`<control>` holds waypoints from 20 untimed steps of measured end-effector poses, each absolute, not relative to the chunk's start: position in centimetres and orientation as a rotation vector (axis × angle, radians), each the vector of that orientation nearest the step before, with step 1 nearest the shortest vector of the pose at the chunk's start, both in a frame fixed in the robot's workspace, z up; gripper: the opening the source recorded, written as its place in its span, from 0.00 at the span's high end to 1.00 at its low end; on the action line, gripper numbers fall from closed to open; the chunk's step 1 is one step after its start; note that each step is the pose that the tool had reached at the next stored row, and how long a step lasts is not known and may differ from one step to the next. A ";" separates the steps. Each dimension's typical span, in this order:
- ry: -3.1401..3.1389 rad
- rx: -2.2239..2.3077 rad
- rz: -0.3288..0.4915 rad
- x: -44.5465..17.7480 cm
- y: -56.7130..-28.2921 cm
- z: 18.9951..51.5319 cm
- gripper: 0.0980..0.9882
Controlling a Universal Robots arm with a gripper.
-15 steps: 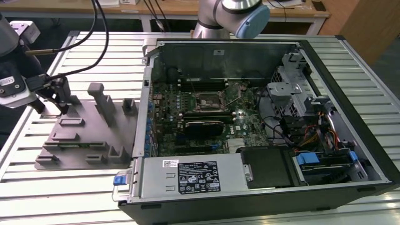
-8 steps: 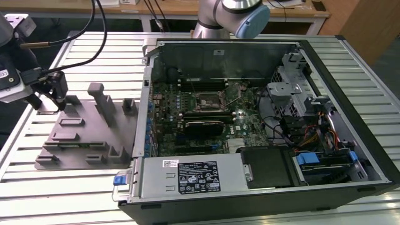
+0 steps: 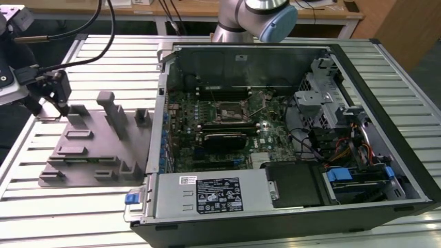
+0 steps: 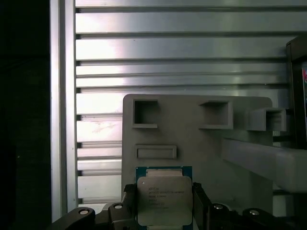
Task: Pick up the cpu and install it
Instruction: 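Pick up the cpu and move it towards the insertion slot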
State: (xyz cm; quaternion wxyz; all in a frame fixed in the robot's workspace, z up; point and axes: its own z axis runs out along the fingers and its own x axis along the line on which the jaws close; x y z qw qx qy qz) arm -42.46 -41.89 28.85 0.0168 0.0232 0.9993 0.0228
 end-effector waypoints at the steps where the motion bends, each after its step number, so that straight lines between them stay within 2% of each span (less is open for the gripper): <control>1: 3.106 0.072 0.071 -42.5 -41.9 29.0 0.50; 20: 3.099 0.072 0.073 -42.5 -41.9 31.8 0.50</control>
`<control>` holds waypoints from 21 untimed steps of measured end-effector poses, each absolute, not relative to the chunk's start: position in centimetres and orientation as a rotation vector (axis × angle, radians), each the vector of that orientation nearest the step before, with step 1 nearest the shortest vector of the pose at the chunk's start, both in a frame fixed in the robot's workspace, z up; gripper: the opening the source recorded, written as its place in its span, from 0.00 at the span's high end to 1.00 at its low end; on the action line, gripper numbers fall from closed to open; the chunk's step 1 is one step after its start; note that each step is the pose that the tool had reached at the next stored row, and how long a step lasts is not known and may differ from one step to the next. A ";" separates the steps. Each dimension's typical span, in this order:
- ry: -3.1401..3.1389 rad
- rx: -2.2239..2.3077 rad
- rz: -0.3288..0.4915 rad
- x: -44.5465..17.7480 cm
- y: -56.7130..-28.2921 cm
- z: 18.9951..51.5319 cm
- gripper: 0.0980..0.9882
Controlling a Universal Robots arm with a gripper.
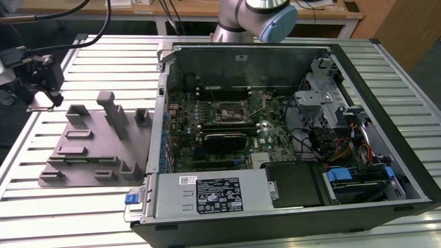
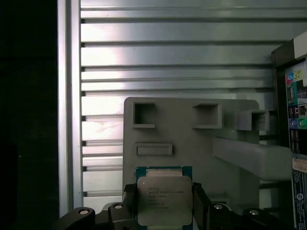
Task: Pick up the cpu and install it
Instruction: 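Pick up the cpu and move it towards the insertion slot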
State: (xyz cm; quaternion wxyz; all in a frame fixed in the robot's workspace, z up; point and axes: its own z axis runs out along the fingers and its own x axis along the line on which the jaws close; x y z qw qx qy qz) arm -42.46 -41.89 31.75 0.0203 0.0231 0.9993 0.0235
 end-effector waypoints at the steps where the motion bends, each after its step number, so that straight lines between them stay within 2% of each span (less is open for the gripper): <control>1: 3.099 0.072 0.073 -42.5 -41.9 31.9 0.50; 21: 3.092 0.071 0.075 -42.5 -41.9 34.8 0.50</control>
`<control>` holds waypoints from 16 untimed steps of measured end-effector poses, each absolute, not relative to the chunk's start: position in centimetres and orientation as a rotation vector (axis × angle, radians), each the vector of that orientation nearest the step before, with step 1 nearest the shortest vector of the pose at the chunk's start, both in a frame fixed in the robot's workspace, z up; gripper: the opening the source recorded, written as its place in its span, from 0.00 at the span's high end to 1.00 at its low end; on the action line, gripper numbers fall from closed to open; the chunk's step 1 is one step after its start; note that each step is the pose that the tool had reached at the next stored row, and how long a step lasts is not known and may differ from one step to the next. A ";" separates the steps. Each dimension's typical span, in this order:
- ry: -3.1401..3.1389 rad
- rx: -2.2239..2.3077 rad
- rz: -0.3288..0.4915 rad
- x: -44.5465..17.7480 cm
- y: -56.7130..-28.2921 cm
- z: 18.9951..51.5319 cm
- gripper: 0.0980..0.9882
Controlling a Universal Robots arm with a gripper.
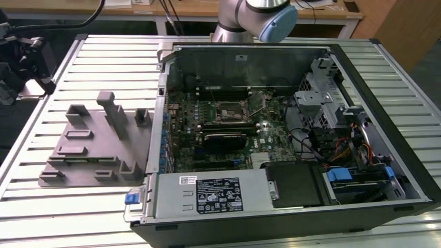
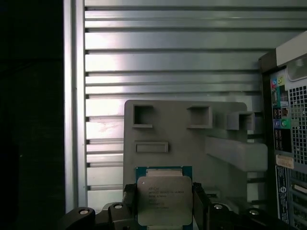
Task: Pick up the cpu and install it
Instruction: 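Pick up the cpu and move it towards the insertion slot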
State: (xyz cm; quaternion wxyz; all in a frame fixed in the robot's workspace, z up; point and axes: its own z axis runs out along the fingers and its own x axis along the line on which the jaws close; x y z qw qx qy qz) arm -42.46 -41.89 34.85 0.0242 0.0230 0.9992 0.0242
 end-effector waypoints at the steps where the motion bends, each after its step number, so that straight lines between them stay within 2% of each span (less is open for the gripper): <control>1: 3.091 0.071 0.075 -42.5 -41.9 35.0 0.50; 16: 3.085 0.071 0.075 -42.5 -41.9 37.4 0.50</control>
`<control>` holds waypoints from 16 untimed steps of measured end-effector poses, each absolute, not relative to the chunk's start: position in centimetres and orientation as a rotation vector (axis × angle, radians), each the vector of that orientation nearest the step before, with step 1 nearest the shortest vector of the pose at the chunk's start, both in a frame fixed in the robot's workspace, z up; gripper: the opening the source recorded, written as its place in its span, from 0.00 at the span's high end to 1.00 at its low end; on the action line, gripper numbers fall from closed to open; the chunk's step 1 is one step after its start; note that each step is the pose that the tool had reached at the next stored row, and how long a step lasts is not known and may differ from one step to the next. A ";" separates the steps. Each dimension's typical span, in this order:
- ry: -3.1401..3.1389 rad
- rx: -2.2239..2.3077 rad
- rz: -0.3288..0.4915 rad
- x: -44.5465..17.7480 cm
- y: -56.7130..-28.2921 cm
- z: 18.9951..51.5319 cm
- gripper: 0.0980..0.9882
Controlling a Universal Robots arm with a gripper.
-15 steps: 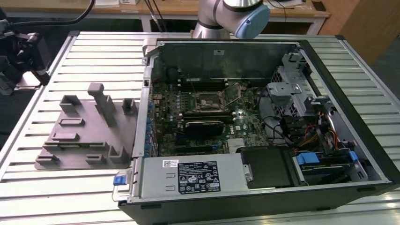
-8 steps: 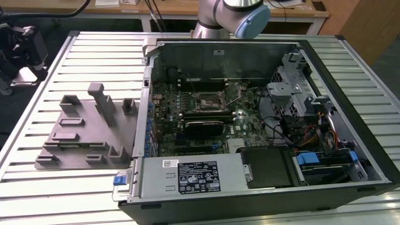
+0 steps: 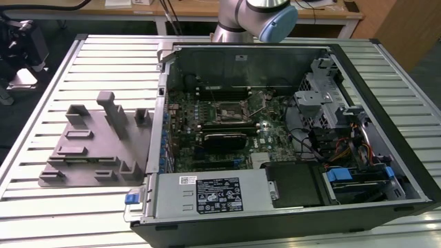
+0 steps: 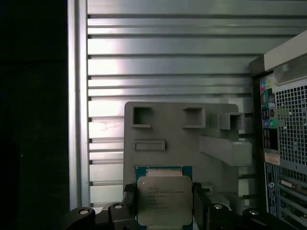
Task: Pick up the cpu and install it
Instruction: 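Pick up the cpu and move it towards the insertion slot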
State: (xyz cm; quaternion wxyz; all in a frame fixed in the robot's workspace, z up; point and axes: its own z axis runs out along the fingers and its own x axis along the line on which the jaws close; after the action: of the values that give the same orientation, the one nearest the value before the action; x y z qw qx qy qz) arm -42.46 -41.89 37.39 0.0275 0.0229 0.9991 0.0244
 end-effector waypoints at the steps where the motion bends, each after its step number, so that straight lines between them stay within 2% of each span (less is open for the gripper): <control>1: 3.084 0.071 0.075 -42.5 -41.9 37.5 0.50; 16: 3.084 0.071 0.075 -41.9 -41.9 37.8 0.50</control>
State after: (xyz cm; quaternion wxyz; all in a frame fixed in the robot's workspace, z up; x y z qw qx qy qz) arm -41.93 -41.89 37.78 0.0280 0.0230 0.9990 0.0244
